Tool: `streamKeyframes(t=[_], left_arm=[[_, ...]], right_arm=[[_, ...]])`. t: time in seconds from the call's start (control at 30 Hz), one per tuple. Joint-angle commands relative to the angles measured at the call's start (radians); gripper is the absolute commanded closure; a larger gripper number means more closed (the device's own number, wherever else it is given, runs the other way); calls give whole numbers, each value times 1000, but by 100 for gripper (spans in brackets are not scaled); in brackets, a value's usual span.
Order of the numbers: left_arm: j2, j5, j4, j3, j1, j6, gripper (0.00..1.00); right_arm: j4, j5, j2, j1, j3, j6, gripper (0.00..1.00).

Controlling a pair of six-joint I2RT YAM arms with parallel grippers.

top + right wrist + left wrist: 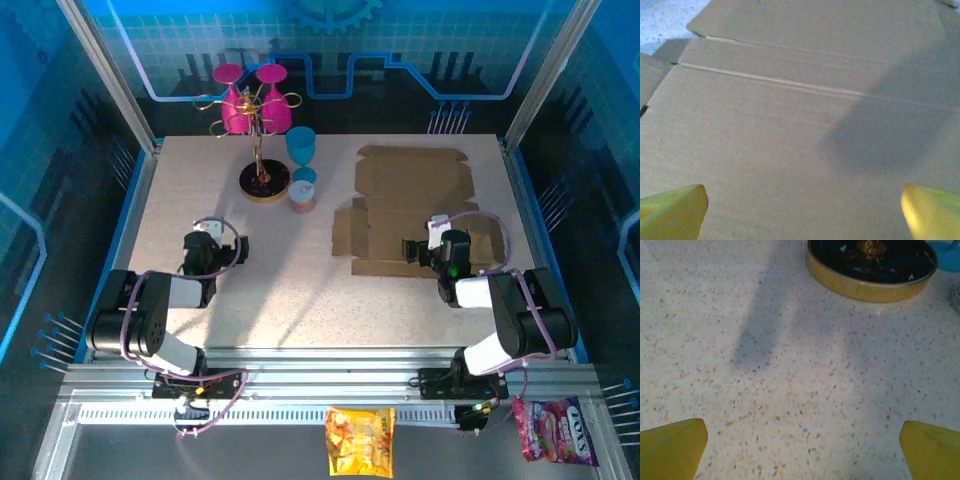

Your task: Fold the paper box

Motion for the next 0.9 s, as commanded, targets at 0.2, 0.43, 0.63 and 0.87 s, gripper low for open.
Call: streamKeyframes(t=[0.2, 0.43, 0.63, 0.87], left_arm=[[29, 41, 145, 42, -11, -19, 1], [28, 39, 143, 43, -12, -19, 1], [28, 38, 139, 46, -12, -19, 1], [29, 29, 133, 49, -12, -21, 1]], right_arm=[[156, -35, 29, -23, 37, -47, 0], [155, -35, 28, -23, 38, -47, 0], [152, -36, 28, -23, 39, -46, 0], [152, -37, 27, -25, 39, -46, 0]])
